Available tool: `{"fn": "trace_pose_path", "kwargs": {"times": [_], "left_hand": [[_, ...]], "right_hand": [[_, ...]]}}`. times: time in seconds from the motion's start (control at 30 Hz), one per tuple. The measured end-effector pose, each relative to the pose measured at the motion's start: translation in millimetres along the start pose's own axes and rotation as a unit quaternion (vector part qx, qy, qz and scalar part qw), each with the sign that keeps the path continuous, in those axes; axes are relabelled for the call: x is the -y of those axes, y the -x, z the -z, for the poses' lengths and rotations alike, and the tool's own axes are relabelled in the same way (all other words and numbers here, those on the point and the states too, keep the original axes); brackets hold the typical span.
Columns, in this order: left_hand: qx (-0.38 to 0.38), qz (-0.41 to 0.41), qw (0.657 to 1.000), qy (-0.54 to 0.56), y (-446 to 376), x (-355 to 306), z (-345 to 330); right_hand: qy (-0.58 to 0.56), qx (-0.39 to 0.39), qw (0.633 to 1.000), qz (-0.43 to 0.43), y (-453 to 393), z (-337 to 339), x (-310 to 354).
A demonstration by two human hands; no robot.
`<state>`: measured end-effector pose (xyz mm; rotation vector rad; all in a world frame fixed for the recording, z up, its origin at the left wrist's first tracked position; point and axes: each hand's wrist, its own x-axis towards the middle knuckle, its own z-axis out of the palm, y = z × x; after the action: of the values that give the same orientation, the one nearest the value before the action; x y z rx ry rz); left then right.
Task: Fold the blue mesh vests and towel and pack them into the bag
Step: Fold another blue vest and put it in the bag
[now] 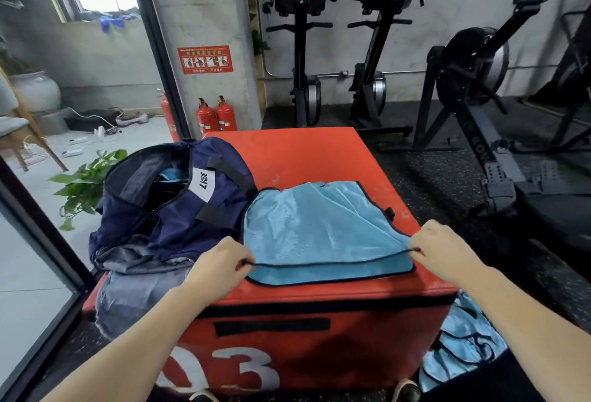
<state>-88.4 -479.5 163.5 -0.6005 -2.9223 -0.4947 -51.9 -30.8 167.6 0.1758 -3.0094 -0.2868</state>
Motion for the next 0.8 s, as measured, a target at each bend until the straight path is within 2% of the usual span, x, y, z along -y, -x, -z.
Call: {"fn": "trace_pose_path", "kwargs": {"times": [0.1, 0.17, 0.23, 0.3, 0.4, 0.53, 0.67, 0.8], "left_hand": [[0.022, -0.092, 0.995, -0.016, 4, 7, -11], [0.014, -0.123, 0.992, -0.032, 2, 9, -18], [-0.002, -0.145, 0.989, -0.034, 0, 7, -21], [-0.007, -0.151, 0.988, -0.026, 0, 1, -21], [0.002, -0.166, 0.986, -0.017, -1, 0, -22], [-0.005, -0.158, 0.987, -0.020, -8, 13, -25], [-0.014, -0.151, 0.988, -0.031, -8, 18, -24], [0.016, -0.165, 0.986, -0.036, 2, 11, -21]], "right_hand": [[-0.006, 0.011, 0.998, 0.066, 3, -9, 14], [-0.048, -0.007, 0.995, 0.092, 3, -13, 21], [-0.066, 0.014, 0.992, 0.111, 2, -8, 30], [-0.069, 0.046, 0.990, 0.116, 1, -7, 34], [-0.077, 0.041, 0.989, 0.120, 0, -12, 30], [-0.113, 0.015, 0.985, 0.128, 2, -19, 26], [-0.161, -0.050, 0.975, 0.143, 8, -19, 29], [-0.135, -0.012, 0.980, 0.147, 11, -23, 29]]}}
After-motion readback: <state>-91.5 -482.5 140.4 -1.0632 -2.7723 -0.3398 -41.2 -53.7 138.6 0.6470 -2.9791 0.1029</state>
